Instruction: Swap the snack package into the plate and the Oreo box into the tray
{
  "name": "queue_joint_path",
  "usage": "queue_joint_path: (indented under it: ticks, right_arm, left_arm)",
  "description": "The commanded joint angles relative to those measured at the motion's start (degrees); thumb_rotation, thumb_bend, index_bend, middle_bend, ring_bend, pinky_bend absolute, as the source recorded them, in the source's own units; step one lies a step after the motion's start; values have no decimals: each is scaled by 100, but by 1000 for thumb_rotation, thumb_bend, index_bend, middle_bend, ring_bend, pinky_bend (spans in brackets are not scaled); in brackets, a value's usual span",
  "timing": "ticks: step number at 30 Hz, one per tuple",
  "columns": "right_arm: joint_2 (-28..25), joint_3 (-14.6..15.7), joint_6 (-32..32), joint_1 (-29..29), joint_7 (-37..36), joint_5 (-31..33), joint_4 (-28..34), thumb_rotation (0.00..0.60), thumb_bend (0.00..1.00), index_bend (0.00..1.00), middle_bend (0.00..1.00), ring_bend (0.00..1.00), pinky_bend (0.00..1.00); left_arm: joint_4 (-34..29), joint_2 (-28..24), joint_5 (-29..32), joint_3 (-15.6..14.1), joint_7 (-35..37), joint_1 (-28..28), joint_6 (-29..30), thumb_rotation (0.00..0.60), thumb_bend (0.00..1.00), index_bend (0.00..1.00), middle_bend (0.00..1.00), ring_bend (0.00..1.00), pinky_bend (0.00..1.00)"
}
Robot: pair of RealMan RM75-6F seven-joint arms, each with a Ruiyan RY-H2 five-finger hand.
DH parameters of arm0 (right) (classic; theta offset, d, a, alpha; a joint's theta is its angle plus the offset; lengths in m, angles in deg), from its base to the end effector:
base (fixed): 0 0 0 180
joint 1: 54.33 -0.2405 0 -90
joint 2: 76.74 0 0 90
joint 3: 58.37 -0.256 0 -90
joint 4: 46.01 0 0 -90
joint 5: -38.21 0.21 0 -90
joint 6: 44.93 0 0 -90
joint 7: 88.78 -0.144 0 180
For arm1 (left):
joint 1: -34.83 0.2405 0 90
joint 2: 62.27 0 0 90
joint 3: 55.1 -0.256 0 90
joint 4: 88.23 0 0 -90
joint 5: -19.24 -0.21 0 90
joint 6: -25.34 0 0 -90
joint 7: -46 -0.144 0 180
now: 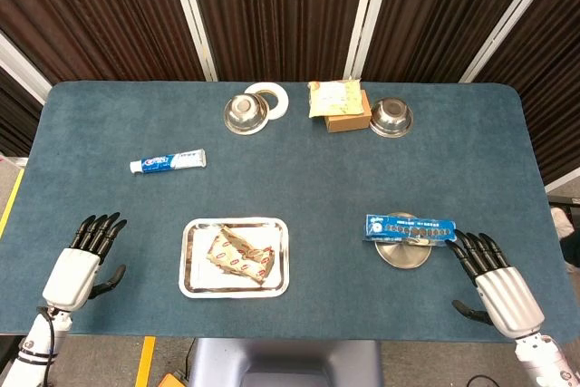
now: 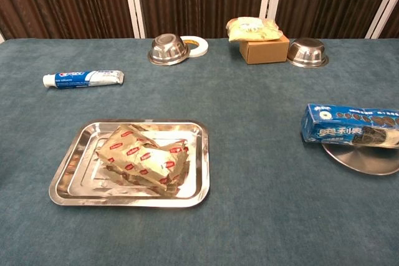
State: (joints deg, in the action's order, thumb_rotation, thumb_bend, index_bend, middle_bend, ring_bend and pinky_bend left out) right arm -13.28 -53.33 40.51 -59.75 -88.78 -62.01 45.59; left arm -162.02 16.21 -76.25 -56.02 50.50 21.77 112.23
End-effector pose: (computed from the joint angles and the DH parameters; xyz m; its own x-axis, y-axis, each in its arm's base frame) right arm -0.2916 -0.1496 0.1330 0.4421 -0.1243 0.8883 -0.8788 -0.2585 0.4011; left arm -0.3001 0.2130 0.0902 0.4055 -0.0150 0.9140 0.8705 -0.2988 -0.3911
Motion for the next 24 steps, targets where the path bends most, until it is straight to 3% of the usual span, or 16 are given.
queue_joint_path:
  ticks: [1, 6, 12, 24]
  right_arm:
    - [-3, -3, -36, -21, -19, 5, -2, 600, 258, 0, 0, 0, 0]
    - [-56, -13, -38, -30, -124, 24, 12, 600, 257, 0, 0, 0, 0]
    - [-101, -26, -60, -51, -232, 41, 12, 600, 257, 0, 0, 0, 0]
    - [-245, 14, -6, -48, -530, -20, 56, 600, 257, 0, 0, 0, 0]
  left_arm:
    - [-5, 16, -9, -7, -32, -3, -12, 600, 391, 0, 0, 0, 53]
    - [-43, 85, -91, -56, -6, -57, -86, 600, 391, 0, 0, 0, 55]
    - [-175, 390, -616, -116, 41, -456, -266, 600, 389, 0, 0, 0, 63]
    - [-352, 1266, -334, 122, -488, -1654, -2201, 600, 357, 0, 0, 0, 69]
